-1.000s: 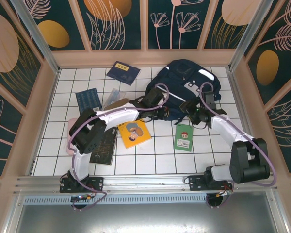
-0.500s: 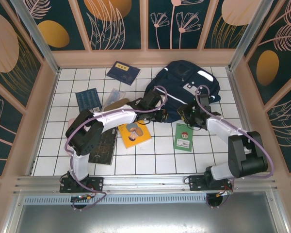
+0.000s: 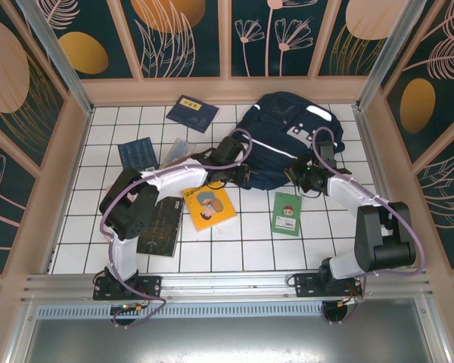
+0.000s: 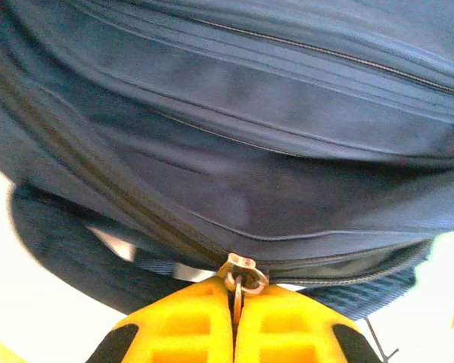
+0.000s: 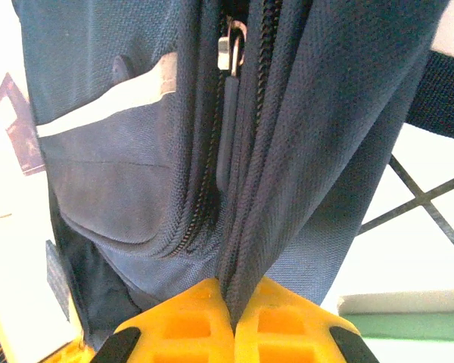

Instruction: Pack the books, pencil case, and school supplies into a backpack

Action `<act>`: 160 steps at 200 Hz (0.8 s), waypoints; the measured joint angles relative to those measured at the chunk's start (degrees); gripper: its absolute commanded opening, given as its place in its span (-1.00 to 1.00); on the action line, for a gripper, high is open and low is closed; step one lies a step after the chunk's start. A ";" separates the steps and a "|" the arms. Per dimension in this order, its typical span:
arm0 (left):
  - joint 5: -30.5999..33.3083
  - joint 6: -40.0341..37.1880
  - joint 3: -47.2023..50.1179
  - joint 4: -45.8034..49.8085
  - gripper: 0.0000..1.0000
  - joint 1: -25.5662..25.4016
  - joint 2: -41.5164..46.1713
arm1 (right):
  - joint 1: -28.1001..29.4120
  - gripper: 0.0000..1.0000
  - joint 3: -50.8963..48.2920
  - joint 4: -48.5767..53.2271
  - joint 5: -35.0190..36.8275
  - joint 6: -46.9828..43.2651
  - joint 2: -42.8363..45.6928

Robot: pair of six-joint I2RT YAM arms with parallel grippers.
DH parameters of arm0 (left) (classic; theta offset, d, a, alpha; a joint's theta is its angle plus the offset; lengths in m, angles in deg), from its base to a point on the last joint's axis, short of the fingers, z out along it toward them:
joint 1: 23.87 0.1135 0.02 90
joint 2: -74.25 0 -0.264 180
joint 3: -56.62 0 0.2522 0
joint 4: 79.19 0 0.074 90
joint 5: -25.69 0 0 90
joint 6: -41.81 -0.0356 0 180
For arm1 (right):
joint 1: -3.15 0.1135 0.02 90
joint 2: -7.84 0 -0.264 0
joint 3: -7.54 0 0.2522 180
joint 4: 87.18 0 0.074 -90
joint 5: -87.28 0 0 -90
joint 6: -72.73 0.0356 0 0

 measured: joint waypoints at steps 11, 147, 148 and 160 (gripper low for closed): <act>-0.59 -0.22 -0.68 0.66 -1.00 1.42 -0.24 | -0.52 -1.00 0.44 0.04 -0.92 -0.70 0.11; -6.95 -2.10 -3.06 1.68 -1.00 6.21 0.26 | -5.33 -1.00 10.45 8.37 -4.00 -10.29 -5.38; -6.93 -2.10 -3.02 1.66 -1.00 6.10 0.37 | -5.38 -1.00 10.62 8.52 -4.00 -10.40 -5.51; -6.05 -2.03 -2.71 1.40 -1.00 4.57 1.46 | -6.40 -1.00 13.70 11.26 -3.82 -11.76 -7.58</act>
